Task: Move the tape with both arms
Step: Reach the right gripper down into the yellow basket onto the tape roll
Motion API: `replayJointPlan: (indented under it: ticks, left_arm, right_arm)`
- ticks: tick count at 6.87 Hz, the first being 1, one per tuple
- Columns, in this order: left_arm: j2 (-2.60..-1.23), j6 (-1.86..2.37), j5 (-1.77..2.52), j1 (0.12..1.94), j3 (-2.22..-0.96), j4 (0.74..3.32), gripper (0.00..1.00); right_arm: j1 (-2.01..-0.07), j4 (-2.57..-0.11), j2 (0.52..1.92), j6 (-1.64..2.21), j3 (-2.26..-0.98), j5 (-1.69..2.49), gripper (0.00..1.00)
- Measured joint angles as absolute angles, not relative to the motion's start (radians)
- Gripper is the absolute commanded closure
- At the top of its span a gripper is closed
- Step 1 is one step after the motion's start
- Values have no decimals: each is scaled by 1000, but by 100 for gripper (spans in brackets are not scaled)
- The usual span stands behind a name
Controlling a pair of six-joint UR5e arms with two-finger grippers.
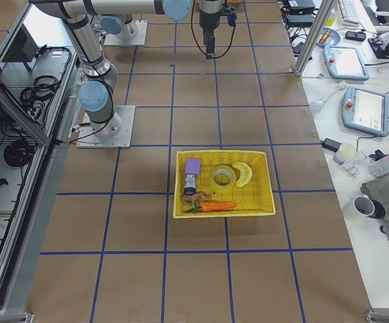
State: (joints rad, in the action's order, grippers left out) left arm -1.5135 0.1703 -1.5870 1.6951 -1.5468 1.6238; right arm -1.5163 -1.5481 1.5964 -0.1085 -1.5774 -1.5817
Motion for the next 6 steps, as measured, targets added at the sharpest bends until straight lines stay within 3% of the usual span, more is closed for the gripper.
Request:
replayJointPlan:
  ticks: [6]
  left_arm:
    - [-1513,169,-1587,1689,-1542,1625,0]
  right_arm:
    - [-1043,-1771,1356,-235,-1588,-1585,0]
